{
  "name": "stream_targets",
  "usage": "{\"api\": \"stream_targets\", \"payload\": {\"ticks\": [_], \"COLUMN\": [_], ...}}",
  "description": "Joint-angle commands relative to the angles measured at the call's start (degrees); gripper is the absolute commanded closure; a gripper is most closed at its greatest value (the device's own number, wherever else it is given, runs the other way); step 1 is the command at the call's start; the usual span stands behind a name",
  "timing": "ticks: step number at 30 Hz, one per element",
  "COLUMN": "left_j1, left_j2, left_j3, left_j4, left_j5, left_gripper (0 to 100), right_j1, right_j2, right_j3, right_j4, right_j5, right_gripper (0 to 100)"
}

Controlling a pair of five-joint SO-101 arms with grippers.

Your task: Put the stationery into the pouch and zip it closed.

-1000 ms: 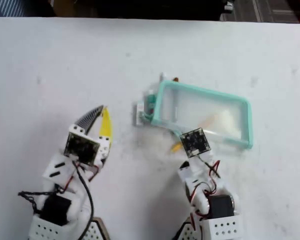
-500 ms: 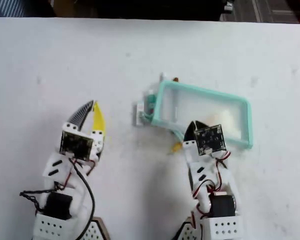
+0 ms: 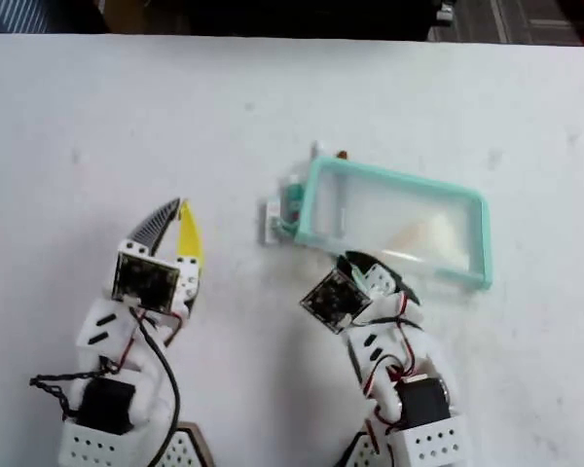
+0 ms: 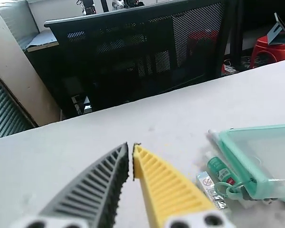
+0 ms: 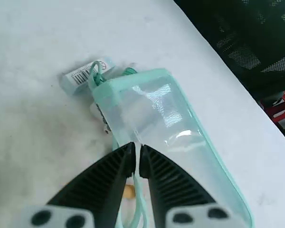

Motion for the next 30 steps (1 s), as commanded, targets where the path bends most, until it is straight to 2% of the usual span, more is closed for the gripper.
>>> {"api": "stream_targets", "payload": {"ticks": [1, 4, 8, 14, 17, 20, 23, 26, 30], "left_j1": [-0.57, -0.48, -0.84, -4.79, -7.08, -7.52, -4.18, 0.92, 0.4], "left_j2": [-0.48, 1.27, 12.53, 29.32, 32.48, 33.27, 33.36, 33.19, 33.19], "left_j3": [-3.96, -6.51, -11.78, -14.77, -14.59, -14.15, -10.99, -4.48, -1.76], "left_j4": [0.18, 1.67, 1.93, -7.21, -10.9, -11.6, -13.8, -22.07, -27.16], "left_j5": [-0.35, -0.44, -0.18, 0.0, 0.0, 0.0, 0.0, -0.53, -0.26], "left_gripper": [94, 94, 95, 95, 95, 95, 95, 95, 95], "right_j1": [-1.45, -1.1, -1.01, -1.45, -2.42, -6.29, -10.24, -11.91, -13.05], "right_j2": [-0.31, -0.31, -0.31, 0.04, 0.22, 1.89, 9.45, 22.02, 40.66], "right_j3": [0.44, 0.44, 0.44, -5.19, -11.34, -17.32, -23.21, -30.42, -43.69], "right_j4": [1.19, 2.15, 2.33, 4.09, 7.52, 9.71, 10.24, 9.89, 9.89], "right_j5": [0.53, 0.53, 0.97, 4.13, 4.4, 4.4, 4.4, 4.31, 0.44], "right_gripper": [98.0, 98.0, 98.1, 98.2, 98.2, 98.2, 98.2, 98.2, 98.2]}}
